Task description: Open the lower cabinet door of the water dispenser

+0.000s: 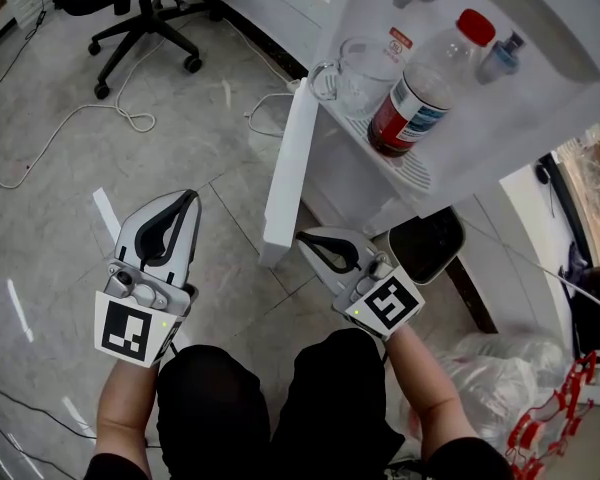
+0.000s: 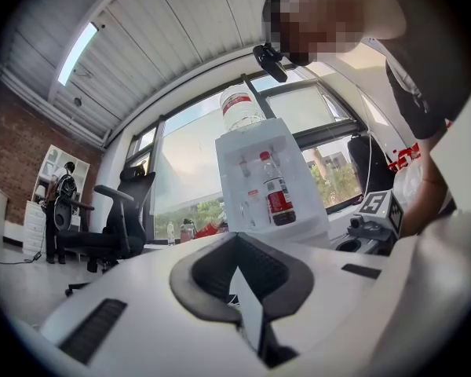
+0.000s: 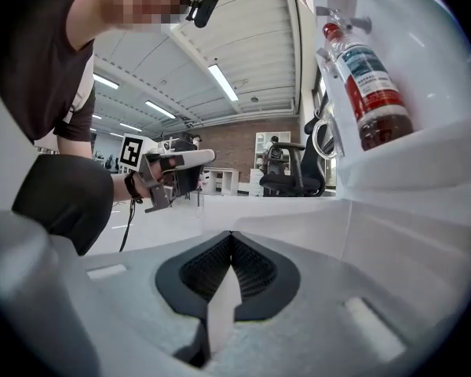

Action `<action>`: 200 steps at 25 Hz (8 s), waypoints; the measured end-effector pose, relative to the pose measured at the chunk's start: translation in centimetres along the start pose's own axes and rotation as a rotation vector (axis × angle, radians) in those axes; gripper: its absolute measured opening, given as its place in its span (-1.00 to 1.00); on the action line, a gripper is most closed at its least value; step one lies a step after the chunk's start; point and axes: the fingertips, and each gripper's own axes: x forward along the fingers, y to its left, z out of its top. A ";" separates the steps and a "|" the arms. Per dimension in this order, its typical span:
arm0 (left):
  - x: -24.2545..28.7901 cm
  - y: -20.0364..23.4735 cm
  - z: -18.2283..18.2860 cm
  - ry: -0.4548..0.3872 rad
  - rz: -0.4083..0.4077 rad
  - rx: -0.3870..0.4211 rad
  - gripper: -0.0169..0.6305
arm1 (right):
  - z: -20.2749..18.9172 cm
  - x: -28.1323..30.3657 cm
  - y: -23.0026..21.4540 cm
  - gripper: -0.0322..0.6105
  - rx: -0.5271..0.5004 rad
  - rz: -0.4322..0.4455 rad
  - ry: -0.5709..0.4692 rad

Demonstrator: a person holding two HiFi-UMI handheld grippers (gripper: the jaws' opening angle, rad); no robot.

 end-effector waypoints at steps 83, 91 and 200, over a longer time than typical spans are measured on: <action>2.6 3.5 5.3 0.085 0.079 -0.090 -0.93 | 2.8 9.4 -6.3 -0.89 0.277 -0.237 0.120; 1.4 0.7 10.1 0.199 0.044 -0.124 -0.93 | 7.4 3.7 -5.0 -0.89 0.355 -0.316 0.184; 4.1 1.5 75.3 -0.091 0.008 -0.003 -0.92 | 75.8 -40.9 -7.9 -0.89 0.141 -1.023 -0.174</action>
